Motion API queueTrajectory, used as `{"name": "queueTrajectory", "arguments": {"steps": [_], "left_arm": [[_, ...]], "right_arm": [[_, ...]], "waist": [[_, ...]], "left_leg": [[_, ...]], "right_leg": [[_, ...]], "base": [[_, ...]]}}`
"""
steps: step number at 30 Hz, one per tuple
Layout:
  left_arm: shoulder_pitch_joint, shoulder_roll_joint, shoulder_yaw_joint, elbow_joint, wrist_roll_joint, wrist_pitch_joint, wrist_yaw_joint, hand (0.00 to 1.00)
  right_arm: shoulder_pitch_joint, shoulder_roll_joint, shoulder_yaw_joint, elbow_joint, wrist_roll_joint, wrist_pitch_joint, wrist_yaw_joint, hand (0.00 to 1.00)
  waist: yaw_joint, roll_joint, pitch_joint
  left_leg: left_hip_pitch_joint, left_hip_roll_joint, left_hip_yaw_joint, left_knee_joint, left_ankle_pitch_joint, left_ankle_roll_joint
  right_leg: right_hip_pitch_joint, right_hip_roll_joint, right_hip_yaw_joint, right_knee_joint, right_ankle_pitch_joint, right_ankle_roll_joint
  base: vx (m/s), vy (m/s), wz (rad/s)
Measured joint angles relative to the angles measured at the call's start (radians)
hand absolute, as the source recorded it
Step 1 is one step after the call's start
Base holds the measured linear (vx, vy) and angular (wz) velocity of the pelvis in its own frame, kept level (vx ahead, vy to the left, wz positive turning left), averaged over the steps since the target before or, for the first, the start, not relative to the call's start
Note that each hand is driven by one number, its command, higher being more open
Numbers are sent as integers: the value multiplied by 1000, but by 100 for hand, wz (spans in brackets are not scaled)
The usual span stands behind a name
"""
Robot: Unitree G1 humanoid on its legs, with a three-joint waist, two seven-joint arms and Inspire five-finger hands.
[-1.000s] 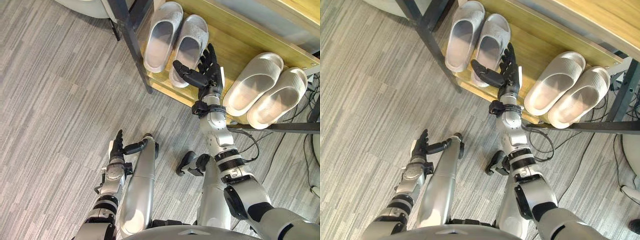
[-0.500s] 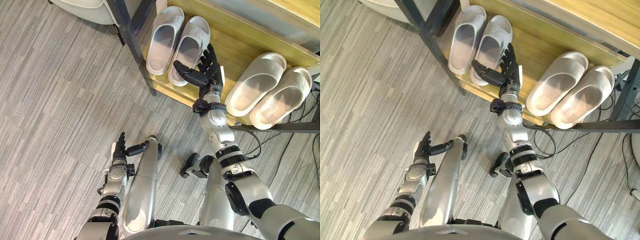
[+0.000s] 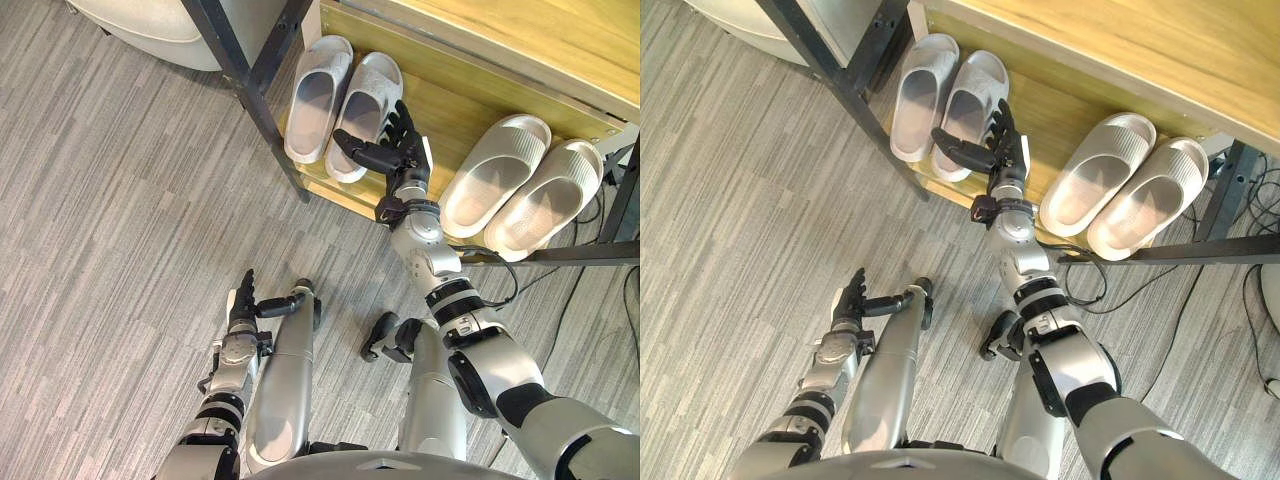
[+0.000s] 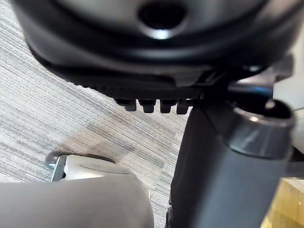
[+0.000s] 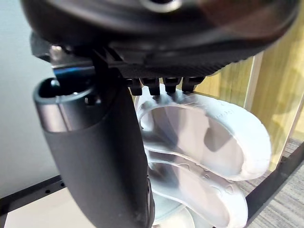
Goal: Organize the slippers on the shoe rack
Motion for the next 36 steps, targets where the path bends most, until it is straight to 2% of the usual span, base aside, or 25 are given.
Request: {"name": "queueTrajectory", "arguments": {"steps": [5,10,14,15,16,19,23,25,27,31,36], "left_arm": [[14,6,0,19,2,2,-7,100],[44,4,-27,35,4,15,-16,100],[79,18,-85,58,44,23,-27,100],[81,33,-119,89,60,26,-35,100],[81,35,-123,92,62,27,-36,100],[92,47,-170,122,81,33,-43,100],[132,56,-193,141,121,41,-57,100],[150,46,-202,159,128,47,-59,100],[160,43,-209,169,143,48,-64,100],[191,39,-210,170,163,53,-80,100],[210,38,-212,170,186,52,-87,100]], "right_arm": [[63,-10,28,-12,-42,9,35,100],[249,-22,29,-160,-131,19,45,100],[392,-24,31,-271,-234,19,54,100],[437,-43,31,-286,-276,19,63,100],[442,-46,31,-286,-281,19,64,100],[526,-95,49,-308,-344,19,88,100],[678,-113,78,-399,-434,10,151,100],[755,-118,87,-399,-470,9,177,100],[815,-119,89,-394,-497,9,206,100],[904,-119,88,-316,-512,14,260,100],[958,-115,78,-223,-539,19,276,100]], "waist": [[-15,-5,-3],[-35,-19,-10],[-63,-43,-47],[-78,-55,-67],[-79,-57,-69],[-86,-70,-84],[-114,-63,-122],[-123,-49,-160],[-126,-34,-171],[-136,-10,-204],[-145,1,-226]], "left_leg": [[74,11,14,-62,12,4],[203,15,48,-174,41,16],[314,15,86,-296,74,28],[360,16,91,-364,99,31],[366,16,93,-374,103,31],[478,14,120,-491,145,37],[577,10,142,-602,181,39],[618,6,150,-668,206,40],[668,6,161,-726,228,39],[731,7,181,-799,255,37],[787,8,205,-834,264,40]], "right_leg": [[69,18,0,-74,29,10],[181,35,9,-195,79,33],[264,52,30,-312,130,48],[305,67,30,-387,163,51],[311,68,30,-395,167,51],[402,85,42,-509,217,61],[486,100,50,-618,261,76],[523,109,51,-683,290,82],[565,119,53,-738,316,87],[618,138,72,-820,360,88],[667,153,97,-881,394,90]], "base": [[19,51,-7],[28,55,-11],[43,61,-20],[63,58,-13],[93,69,-12],[98,58,-17],[80,31,-12],[85,24,-8],[65,9,-13],[8,4,-15],[-22,16,-17]]}}
